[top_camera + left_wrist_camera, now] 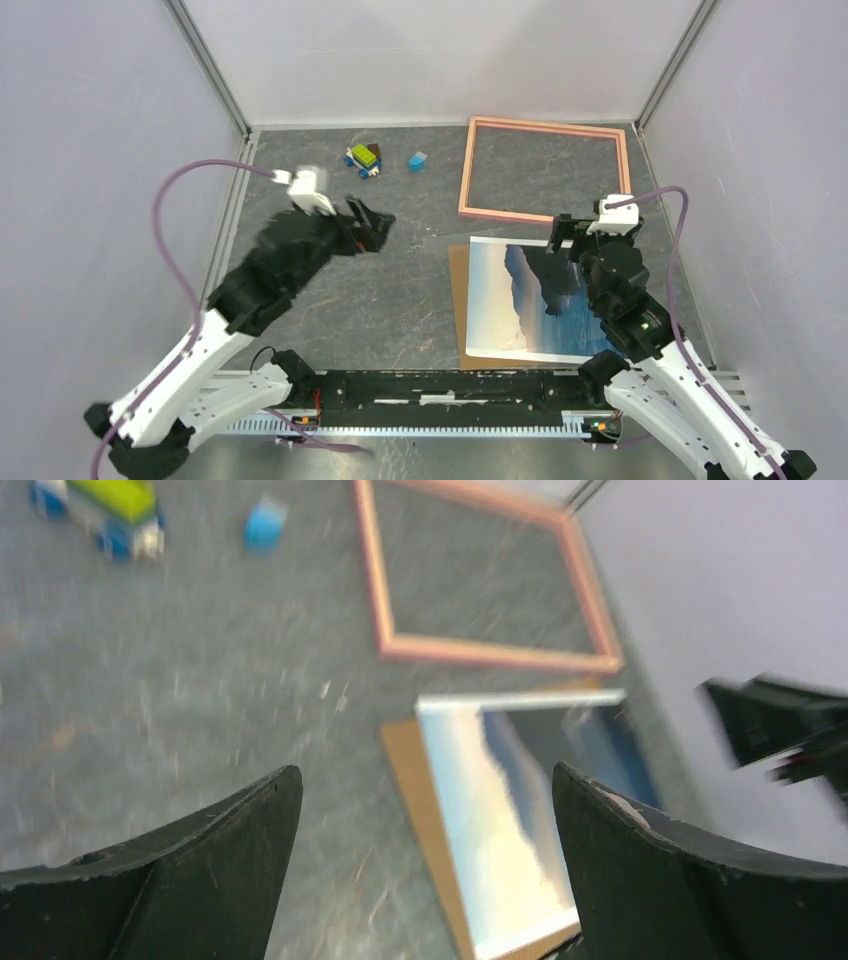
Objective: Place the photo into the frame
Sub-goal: Pick up the photo frame item at the center of the board.
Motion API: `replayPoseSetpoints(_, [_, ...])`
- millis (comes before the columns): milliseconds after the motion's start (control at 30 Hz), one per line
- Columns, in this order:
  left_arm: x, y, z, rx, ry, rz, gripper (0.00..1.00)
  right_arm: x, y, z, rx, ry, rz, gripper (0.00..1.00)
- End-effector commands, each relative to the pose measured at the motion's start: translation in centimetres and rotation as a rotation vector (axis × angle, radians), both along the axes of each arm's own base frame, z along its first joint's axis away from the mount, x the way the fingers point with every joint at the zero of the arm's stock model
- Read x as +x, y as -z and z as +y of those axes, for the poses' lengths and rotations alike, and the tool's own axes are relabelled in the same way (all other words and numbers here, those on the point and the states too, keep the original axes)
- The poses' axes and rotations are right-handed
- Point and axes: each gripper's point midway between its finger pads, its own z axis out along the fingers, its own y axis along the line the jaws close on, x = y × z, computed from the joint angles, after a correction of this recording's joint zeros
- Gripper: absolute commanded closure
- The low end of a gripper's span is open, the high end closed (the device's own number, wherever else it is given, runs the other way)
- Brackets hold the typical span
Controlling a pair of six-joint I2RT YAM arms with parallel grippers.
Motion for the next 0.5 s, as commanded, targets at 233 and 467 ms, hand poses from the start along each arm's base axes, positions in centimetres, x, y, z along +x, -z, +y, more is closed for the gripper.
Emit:
replayPoseSetpoints(233, [-0.6,19.7,-8.3,-0.214,-0.012,0.480,0.00,0.2,7.6,5.9,0.041,-0.250,0.226,0.02])
replayPoseSetpoints(467, [-2.1,23.6,-9.2,-0.322,0.011,0.603,0.00,-0.1,13.7,8.8,0.131,-0.388,0.380,0.02])
